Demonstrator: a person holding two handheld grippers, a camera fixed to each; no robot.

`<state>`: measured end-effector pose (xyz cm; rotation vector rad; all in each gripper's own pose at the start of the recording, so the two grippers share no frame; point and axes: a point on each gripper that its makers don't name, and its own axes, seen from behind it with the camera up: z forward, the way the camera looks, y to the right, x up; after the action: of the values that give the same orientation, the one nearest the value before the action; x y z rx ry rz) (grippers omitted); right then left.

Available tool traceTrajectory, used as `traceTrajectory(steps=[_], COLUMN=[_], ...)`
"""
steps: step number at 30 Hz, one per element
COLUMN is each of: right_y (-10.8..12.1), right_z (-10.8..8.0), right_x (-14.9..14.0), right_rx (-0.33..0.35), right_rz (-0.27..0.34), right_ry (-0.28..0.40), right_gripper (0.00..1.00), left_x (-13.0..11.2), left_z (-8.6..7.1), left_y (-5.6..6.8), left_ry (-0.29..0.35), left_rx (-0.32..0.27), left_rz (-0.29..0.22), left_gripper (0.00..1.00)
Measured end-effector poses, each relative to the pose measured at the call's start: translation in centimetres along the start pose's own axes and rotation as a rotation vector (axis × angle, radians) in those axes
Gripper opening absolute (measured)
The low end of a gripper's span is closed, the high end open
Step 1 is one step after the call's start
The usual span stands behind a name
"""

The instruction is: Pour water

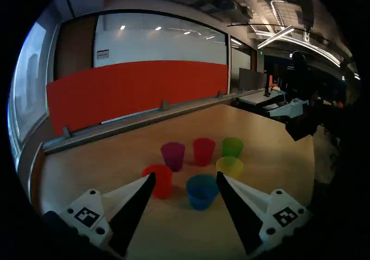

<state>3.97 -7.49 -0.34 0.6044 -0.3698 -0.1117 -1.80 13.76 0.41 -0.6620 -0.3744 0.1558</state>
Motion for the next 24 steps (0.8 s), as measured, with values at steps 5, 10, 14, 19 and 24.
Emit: traceTrajectory(steps=[5,10,14,19,24], right_y=[0.1,0.1,0.1,0.1,0.0], right_z=[0.9,1.7,2.4,3.3,4.3], right_x=[-1.4,-2.7,-3.5,-4.4,-5.2], right_rx=[0.003,0.011,0.018,0.027,0.037], right_rz=[0.001,0.003,0.004,0.005,0.005], right_ry=[-0.027,-0.056,-0.074,-0.092,-0.107], right_gripper=[1.0,0.99,1.0,1.0,0.99], left_x=[-2.2,-4.4,-5.8,-7.4,-8.7], left_z=[1.1,2.0,2.7,3.4,4.3], left_y=[0.8,1.4,2.0,2.7,3.2], left_ry=[-0.047,-0.097,-0.137,-0.193,-0.243], left_rx=[-0.025,-0.051,-0.071,-0.105,-0.135], left_rz=[0.002,0.0,0.014,0.031,0.039], left_gripper=[0.97,0.97,0.97,0.97,0.97])
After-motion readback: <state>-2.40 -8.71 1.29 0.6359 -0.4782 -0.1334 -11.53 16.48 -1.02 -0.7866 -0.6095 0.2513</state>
